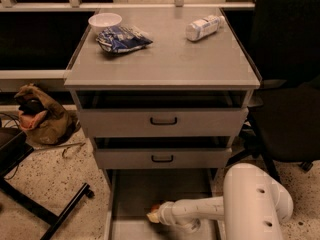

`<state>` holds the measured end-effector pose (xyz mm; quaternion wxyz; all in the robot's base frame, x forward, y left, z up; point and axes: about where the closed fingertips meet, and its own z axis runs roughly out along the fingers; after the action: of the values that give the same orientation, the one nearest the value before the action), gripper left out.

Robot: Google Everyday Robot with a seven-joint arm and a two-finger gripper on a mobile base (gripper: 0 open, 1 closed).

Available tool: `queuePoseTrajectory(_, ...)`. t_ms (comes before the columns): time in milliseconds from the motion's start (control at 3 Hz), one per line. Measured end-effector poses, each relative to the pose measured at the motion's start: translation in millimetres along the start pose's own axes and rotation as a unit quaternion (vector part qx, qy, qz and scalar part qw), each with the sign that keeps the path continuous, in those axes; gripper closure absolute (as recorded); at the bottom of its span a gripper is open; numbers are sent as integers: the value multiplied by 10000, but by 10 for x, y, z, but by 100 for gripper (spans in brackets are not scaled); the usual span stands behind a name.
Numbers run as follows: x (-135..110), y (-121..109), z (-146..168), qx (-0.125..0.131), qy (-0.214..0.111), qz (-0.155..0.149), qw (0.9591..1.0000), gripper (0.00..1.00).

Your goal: Place apple into bottom drawer

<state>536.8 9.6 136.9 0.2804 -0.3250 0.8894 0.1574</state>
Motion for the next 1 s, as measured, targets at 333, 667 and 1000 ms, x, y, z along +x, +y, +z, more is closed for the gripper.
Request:
queuePoseTrajectory(333, -14, 5, 1, 3, -17, -1, 10000, 81)
queuePoseTrajectory(667, -14, 5, 1, 3, -17, -1, 10000, 58)
queuePoseTrajectory(1000, -14, 5, 1, 3, -17, -1, 10000, 35)
